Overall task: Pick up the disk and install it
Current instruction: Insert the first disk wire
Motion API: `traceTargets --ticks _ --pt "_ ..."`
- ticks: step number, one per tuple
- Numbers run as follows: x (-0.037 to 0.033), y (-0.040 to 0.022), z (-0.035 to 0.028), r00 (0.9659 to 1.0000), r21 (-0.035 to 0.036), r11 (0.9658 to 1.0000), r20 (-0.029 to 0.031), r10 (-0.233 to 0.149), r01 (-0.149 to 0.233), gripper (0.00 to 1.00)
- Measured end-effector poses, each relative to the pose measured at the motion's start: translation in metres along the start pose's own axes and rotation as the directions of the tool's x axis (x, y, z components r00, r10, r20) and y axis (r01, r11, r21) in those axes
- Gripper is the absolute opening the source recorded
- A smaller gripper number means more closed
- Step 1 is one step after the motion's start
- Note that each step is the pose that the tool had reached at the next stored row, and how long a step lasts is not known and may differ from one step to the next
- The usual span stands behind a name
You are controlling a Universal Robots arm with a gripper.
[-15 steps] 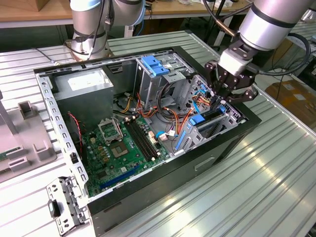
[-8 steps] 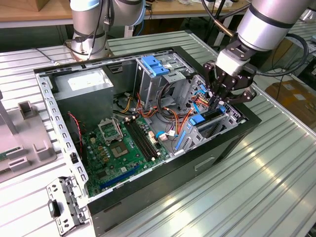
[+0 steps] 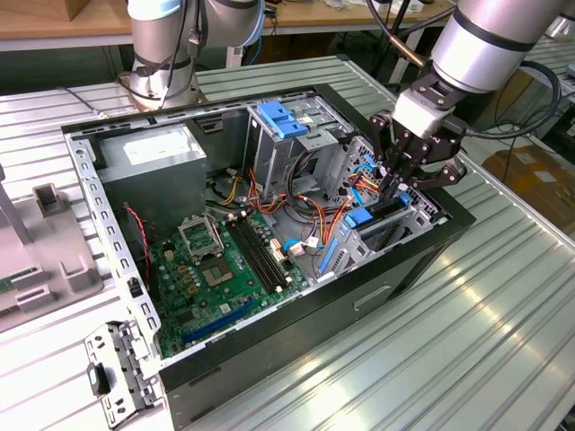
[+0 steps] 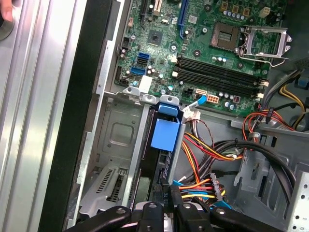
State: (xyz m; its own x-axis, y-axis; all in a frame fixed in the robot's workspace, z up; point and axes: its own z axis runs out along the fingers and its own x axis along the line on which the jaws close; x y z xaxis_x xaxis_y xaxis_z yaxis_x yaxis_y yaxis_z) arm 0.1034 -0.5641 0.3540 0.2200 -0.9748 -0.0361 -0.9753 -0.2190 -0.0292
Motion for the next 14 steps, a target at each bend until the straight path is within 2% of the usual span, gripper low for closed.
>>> traceTargets --ticks 10,14 --pt "0.0000 0.0000 0.0001 0.9999 0.0004 0.9999 -0.0004 0.012 -0.012 0.18" --pt "0.0000 0.0000 0.0003 0.9992 0.0014 0.9992 -0.0011 0.039 -0.039 0.18"
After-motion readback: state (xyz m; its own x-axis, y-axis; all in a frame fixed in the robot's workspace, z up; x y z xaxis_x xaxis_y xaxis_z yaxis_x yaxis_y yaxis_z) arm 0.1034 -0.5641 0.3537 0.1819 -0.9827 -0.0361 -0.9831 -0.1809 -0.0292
